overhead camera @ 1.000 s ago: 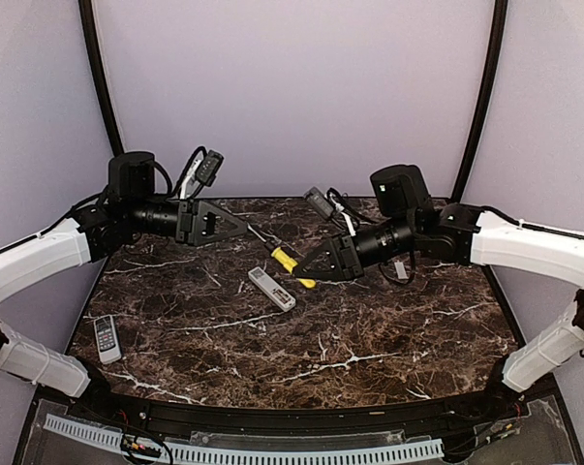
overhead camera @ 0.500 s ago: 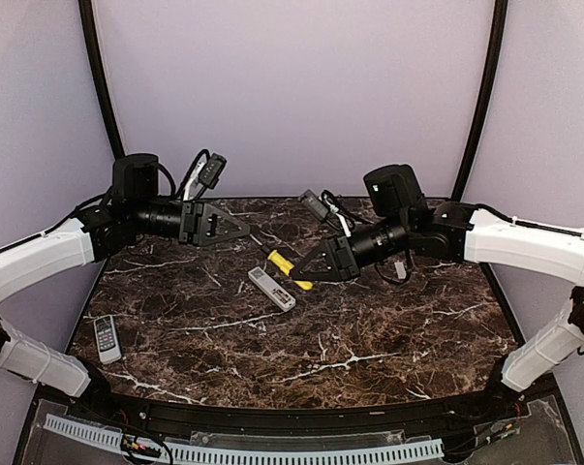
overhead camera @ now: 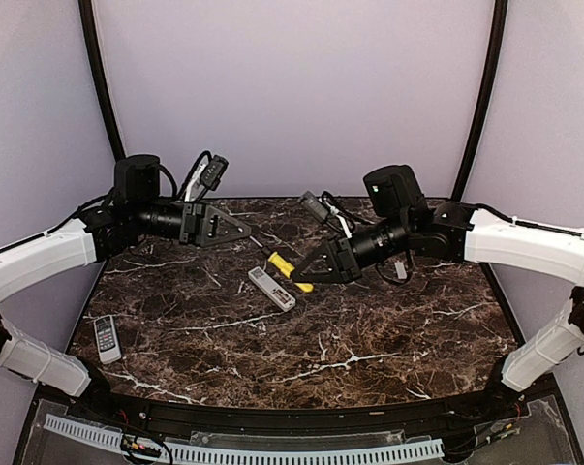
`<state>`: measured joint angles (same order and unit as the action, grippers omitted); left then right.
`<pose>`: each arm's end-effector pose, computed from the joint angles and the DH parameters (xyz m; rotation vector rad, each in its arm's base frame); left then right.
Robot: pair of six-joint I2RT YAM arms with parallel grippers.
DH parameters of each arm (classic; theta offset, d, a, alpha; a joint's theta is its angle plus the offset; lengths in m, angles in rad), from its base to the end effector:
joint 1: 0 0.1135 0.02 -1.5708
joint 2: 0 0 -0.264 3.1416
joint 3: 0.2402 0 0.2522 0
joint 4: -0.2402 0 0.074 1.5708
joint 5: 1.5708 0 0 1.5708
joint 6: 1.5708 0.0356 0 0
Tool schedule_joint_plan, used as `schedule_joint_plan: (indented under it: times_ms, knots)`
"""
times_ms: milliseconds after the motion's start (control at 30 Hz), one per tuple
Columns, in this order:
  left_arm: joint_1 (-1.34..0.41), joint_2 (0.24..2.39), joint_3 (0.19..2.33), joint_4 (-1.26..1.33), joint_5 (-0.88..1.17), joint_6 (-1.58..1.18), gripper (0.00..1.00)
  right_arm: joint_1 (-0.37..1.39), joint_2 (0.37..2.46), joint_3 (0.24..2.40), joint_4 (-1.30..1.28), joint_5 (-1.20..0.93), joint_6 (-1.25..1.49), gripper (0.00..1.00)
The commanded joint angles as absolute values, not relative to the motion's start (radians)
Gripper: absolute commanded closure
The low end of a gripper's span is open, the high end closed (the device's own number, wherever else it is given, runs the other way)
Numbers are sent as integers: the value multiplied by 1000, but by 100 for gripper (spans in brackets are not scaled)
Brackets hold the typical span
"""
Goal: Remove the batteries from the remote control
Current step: Pass from the right arm to the left, then pass from the left arm to the right
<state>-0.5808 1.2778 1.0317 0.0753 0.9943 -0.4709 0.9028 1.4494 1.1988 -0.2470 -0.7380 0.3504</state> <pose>0.2244 -0.1830 0.3489 0.9093 1.7313 -1.5867 0.1846 0.2726 0.3250 -1.1043 2.0105 1.4799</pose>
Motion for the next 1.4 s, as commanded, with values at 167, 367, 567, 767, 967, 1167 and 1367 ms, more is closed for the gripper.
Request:
schedule_joint_plan:
  times_ms: [167,367,567,767,967,1167,1367]
  knots:
    - [-585,1252,976,197,943,-545,100,889,1390,1163,-151,-616,398,59]
    - [-586,1242,927,402,889,-709,100,878,1283,1053,89,-490,516,22]
    - [-586,1204,887,581,806,-830,100,891,1219,917,382,-381,670,21]
    - [-585,1170,839,699,723,-880,100,902,1247,906,448,-351,706,23]
    - [-585,1161,825,752,706,-908,100,909,1290,921,502,-384,731,26]
    - [-585,1167,812,794,697,-924,100,934,1329,946,545,-379,735,35]
    - [-586,1170,807,789,704,-925,100,946,1350,965,573,-380,740,44]
